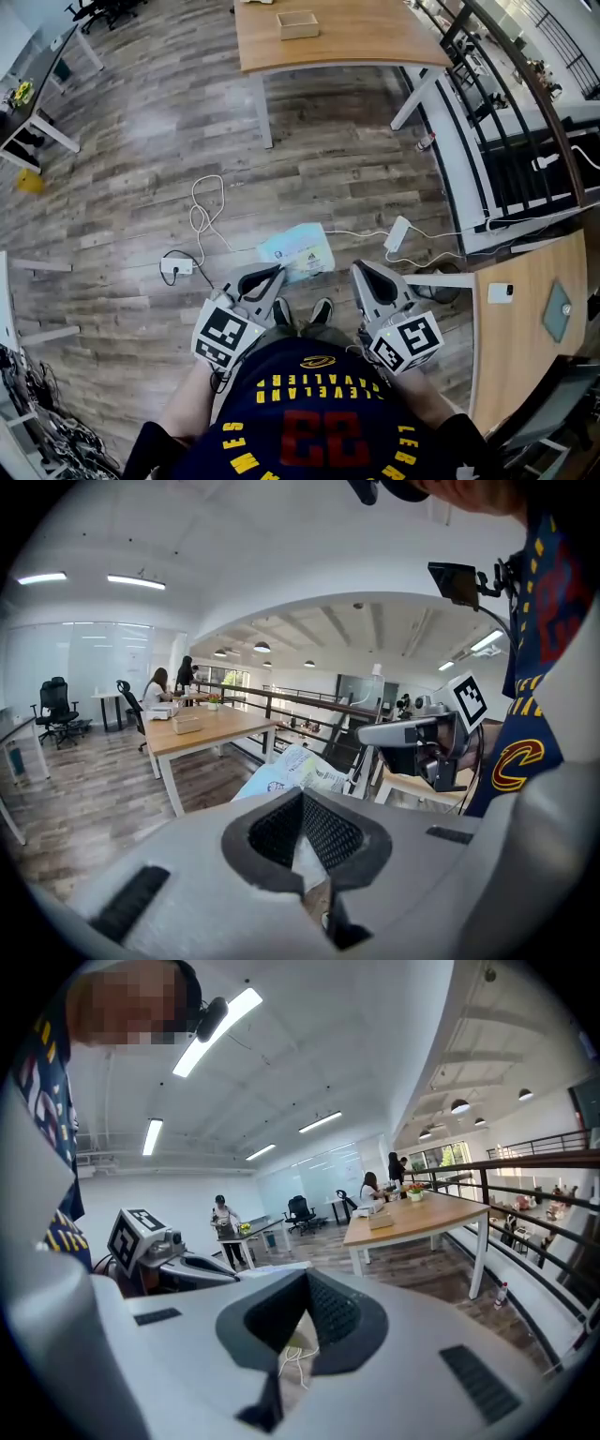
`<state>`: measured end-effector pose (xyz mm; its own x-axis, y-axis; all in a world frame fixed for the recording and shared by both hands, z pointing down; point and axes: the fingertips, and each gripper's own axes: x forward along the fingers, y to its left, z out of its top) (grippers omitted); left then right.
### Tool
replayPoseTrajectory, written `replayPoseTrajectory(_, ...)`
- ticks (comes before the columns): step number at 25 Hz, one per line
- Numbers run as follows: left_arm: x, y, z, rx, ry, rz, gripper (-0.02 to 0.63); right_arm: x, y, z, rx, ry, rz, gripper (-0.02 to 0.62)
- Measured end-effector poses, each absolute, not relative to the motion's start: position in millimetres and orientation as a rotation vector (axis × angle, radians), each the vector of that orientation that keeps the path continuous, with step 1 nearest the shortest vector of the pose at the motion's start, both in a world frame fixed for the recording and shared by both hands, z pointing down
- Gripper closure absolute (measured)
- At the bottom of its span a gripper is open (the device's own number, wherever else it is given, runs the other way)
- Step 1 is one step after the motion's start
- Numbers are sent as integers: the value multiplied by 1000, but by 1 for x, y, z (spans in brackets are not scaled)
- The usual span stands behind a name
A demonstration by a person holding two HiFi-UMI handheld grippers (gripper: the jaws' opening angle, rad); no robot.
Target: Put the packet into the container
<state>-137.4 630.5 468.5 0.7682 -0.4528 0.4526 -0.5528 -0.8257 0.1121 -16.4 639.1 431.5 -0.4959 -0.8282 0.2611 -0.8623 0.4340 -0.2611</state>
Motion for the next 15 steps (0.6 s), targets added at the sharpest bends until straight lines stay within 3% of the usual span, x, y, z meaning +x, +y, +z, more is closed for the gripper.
replayPoseTrajectory(15, -103, 634, 448, 2775, -778, 613, 600, 3, 637, 421, 1365, -2717, 599, 586)
